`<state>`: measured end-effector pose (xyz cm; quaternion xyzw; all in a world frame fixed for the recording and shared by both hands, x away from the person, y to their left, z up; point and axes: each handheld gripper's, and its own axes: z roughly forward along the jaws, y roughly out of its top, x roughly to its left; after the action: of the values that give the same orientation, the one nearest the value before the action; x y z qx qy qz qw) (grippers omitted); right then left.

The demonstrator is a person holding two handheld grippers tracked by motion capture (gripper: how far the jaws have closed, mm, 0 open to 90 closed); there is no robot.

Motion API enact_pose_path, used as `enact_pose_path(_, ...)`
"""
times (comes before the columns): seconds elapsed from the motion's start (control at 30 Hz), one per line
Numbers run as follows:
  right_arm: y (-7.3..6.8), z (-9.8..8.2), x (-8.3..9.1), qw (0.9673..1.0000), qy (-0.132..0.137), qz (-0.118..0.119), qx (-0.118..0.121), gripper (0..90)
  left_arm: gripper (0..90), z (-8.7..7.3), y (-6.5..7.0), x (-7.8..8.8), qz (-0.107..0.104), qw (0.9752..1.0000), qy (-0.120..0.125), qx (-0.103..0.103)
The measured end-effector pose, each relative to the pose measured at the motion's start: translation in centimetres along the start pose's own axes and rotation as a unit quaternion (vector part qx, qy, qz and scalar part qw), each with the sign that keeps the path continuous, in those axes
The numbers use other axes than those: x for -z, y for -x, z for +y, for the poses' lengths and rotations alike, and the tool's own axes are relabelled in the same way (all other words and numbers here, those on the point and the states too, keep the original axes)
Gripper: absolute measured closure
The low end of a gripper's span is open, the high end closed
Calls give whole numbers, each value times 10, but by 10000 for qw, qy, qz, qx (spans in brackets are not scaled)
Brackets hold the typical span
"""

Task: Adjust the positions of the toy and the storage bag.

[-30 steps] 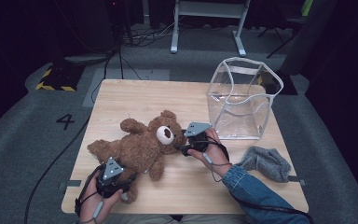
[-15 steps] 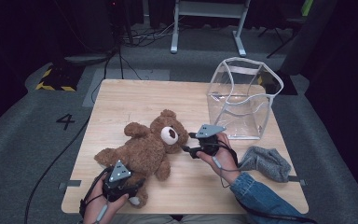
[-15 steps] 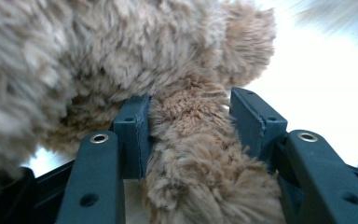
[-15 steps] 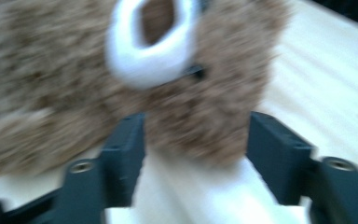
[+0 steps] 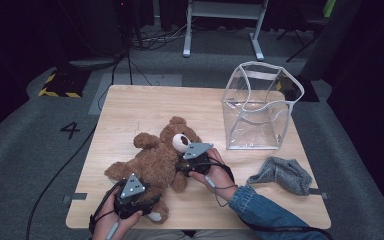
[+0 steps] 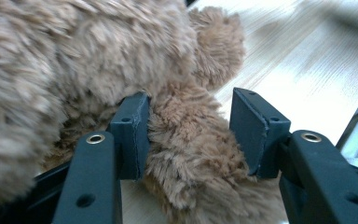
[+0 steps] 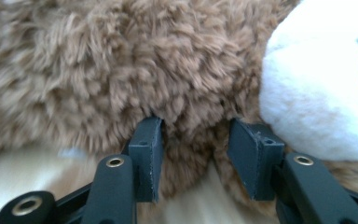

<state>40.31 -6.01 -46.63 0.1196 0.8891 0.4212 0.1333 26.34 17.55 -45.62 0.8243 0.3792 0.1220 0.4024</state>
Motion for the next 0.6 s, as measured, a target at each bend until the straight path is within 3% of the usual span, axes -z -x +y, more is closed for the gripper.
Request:
enact_pose_path(0.1, 4, 7, -12, 9993, 265, -282, 13, 499, 472, -1, -1, 1, 22, 9999, 114, 27)
enact_pose_path(0.2, 7, 8, -12, 9986, 403, -321, -110, 445, 456, 1, -2, 3, -22, 9997, 235, 44)
enact_pose_path(0.4, 11, -5, 20, 9981, 456, -342, -235, 421, 400, 15, 3, 1, -20, 9989, 470, -70)
enact_pose_path(0.6, 21, -31, 66, 9958, 468, -496, -609, 442, 356, 32, 10, -9, -99, 9977, 599, -316)
